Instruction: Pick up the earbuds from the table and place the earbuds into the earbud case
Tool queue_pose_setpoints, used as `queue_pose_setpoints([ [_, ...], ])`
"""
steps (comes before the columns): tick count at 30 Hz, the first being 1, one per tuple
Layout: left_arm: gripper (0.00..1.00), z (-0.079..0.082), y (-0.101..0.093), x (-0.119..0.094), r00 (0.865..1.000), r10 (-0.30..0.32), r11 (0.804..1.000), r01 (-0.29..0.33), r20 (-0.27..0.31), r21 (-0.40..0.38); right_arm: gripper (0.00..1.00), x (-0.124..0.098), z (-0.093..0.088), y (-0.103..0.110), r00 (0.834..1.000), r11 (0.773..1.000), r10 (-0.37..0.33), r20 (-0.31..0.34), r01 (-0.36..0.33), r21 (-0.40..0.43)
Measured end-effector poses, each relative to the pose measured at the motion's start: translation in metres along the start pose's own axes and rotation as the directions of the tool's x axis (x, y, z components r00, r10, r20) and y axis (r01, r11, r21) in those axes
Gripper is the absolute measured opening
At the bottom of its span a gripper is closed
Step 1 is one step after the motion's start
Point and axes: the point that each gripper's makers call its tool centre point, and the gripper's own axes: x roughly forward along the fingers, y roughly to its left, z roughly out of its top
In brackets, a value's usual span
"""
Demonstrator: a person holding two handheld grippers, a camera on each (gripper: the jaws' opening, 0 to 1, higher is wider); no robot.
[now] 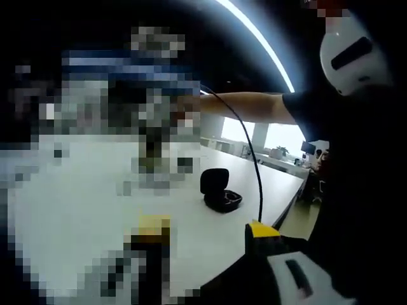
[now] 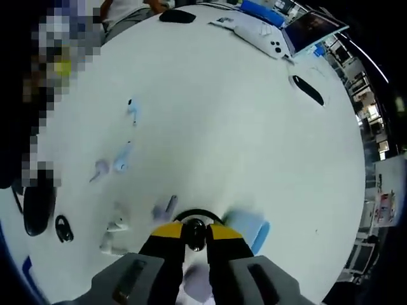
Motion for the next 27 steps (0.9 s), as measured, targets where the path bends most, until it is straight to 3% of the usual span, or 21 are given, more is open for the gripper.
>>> queue_pose_setpoints([
  [12,0.49,0.004,-0.005,0.006,1.0,-0.021,1.0,0.021,0.004,0.013,0.12,-0.035,-0.007,0.011,0.997,0.991,-0.068,0.045,0.062,0.122],
  [27,0.49,0.012,-0.023,0.023,0.996,-0.088,0.995,0.087,0.005,0.053,0.12,-0.093,-0.033,0.071,0.98,0.949,-0.161,0.119,0.121,0.29],
])
